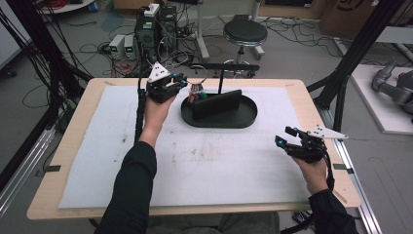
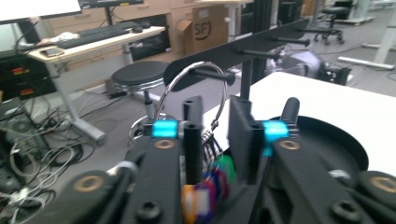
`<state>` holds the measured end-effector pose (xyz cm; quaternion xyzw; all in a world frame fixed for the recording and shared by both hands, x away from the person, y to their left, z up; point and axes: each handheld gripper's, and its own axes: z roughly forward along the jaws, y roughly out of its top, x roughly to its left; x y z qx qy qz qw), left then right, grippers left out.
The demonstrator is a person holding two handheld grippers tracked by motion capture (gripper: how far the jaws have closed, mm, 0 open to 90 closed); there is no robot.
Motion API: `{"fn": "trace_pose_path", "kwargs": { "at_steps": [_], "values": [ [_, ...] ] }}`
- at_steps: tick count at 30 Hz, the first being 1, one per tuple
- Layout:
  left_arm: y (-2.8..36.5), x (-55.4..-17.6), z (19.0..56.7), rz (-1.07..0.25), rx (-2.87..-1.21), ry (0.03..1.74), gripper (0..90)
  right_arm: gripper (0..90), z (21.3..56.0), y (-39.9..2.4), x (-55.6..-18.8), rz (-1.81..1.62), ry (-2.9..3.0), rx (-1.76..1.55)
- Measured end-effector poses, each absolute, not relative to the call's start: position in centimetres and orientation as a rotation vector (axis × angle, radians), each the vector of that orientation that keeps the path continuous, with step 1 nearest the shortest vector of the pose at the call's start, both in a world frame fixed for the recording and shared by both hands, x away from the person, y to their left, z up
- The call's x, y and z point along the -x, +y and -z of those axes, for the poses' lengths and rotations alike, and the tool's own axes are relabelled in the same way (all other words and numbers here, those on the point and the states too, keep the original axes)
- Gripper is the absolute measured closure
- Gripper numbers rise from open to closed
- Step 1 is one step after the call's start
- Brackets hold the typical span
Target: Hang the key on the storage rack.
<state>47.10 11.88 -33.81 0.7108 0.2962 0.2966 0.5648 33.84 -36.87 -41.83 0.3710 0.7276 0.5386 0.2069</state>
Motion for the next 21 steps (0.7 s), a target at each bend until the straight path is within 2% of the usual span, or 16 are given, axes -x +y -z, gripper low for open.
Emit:
{"fn": "trace_pose_path", "kwargs": {
  "at_steps": [4,8,21],
  "values": [
    [12.4,-45.9,34.1,-0.675,-1.643,0.736,54.3,33.6,41.9,-36.9,-33.9,-1.494,2.029,-1.034],
    [13.0,-44.3,34.5,-0.633,-1.656,0.764,43.6,33.6,41.9,-37.0,-33.9,-1.494,2.022,-1.039],
    [15.1,-37.6,36.6,-0.593,-1.687,0.738,34.9,33.5,41.8,-37.3,-34.2,-1.501,1.992,-1.052]
  ]
}}
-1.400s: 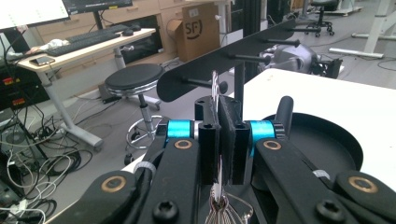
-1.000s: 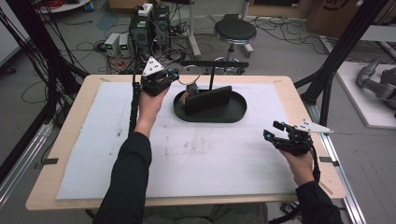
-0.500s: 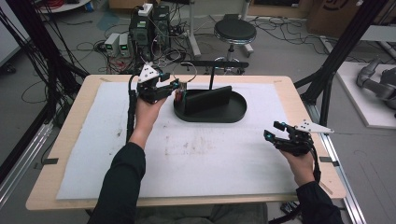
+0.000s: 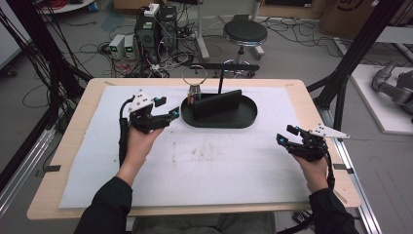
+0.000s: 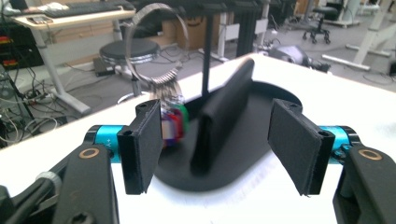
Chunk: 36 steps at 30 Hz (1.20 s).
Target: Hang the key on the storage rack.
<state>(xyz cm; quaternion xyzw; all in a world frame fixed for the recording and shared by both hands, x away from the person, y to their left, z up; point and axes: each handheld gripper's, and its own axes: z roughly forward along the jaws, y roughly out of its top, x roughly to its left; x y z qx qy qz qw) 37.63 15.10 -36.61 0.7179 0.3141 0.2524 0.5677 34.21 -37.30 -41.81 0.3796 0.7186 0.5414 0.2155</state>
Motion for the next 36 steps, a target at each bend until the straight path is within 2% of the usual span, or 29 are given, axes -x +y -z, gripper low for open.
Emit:
{"fn": "trace_pose_path", "kwargs": {
  "at_steps": [9,13,21,36],
  "values": [
    [16.9,-33.9,39.8,-0.603,-1.724,0.740,29.3,33.6,41.6,-37.7,-34.4,-1.463,1.981,-1.067],
    [18.5,-33.6,40.6,-0.633,-1.710,0.770,25.6,33.5,41.5,-37.5,-34.4,-1.394,2.001,-1.056],
    [21.0,-33.5,41.4,-0.668,-1.690,0.843,25.6,33.1,41.7,-37.7,-34.6,-1.329,2.020,-1.085],
    [21.0,-33.9,41.7,-0.660,-1.691,0.860,25.6,32.1,42.1,-38.2,-34.7,-1.297,2.033,-1.098]
  ]
}}
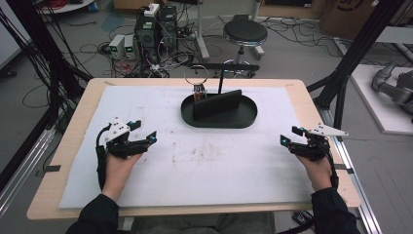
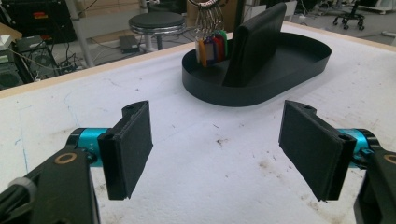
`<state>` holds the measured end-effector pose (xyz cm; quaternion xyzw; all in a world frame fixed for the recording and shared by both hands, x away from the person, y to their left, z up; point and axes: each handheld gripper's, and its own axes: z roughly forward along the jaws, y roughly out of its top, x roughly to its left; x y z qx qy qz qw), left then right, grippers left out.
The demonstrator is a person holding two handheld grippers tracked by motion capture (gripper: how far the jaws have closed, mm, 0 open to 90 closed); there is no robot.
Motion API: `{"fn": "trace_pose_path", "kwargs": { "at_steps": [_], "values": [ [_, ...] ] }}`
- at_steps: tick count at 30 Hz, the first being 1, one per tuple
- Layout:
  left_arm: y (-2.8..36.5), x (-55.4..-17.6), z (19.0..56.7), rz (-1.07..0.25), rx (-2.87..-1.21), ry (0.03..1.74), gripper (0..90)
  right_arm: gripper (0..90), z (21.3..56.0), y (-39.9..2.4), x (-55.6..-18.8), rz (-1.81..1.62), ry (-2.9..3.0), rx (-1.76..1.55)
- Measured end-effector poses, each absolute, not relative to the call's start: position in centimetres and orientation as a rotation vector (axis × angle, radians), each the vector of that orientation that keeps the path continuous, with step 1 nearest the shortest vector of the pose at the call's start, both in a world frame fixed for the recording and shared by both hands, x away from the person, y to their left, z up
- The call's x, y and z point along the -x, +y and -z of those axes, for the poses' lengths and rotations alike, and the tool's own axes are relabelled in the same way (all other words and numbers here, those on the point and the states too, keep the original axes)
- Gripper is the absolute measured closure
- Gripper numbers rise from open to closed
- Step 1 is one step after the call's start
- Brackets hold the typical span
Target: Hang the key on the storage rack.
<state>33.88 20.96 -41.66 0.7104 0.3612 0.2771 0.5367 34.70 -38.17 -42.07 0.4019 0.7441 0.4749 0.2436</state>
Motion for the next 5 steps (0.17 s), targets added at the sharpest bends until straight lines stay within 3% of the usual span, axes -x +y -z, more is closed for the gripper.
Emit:
{"fn": "trace_pose_path", "kwargs": {
  "at_steps": [5],
  "values": [
    [20.95,-34.12,41.73,-0.652,-1.694,0.865,25.6,31.8,42.17,-38.52,-34.66,-1.291,2.027,-1.114]
  ]
}}
